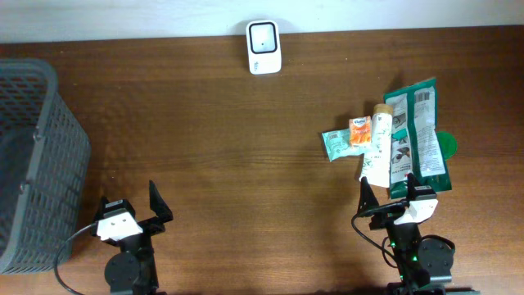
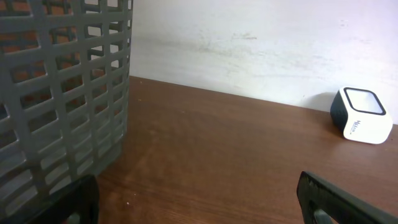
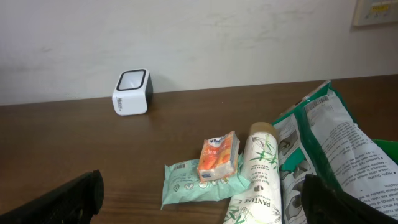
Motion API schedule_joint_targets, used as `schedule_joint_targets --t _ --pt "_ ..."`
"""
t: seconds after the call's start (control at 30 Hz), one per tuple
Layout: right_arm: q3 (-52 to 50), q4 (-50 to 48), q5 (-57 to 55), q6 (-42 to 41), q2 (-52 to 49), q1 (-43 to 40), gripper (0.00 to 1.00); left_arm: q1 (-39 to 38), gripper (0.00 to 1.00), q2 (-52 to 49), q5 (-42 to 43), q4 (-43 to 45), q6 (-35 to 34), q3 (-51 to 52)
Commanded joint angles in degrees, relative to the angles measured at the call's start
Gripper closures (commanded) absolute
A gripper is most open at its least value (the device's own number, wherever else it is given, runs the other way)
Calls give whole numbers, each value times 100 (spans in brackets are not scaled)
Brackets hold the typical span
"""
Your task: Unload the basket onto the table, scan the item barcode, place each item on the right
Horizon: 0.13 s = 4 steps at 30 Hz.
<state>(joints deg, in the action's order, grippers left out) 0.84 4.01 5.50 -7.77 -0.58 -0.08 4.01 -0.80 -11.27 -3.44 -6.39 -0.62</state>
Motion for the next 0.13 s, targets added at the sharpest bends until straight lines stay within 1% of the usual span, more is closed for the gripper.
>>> schedule_joint_targets --t 0.0,0.1 --pt "-52 0 33 -17 37 -33 2 28 1 46 -57 -26 94 11" --pt "-52 0 31 -17 37 -33 2 28 1 46 -57 -26 94 11"
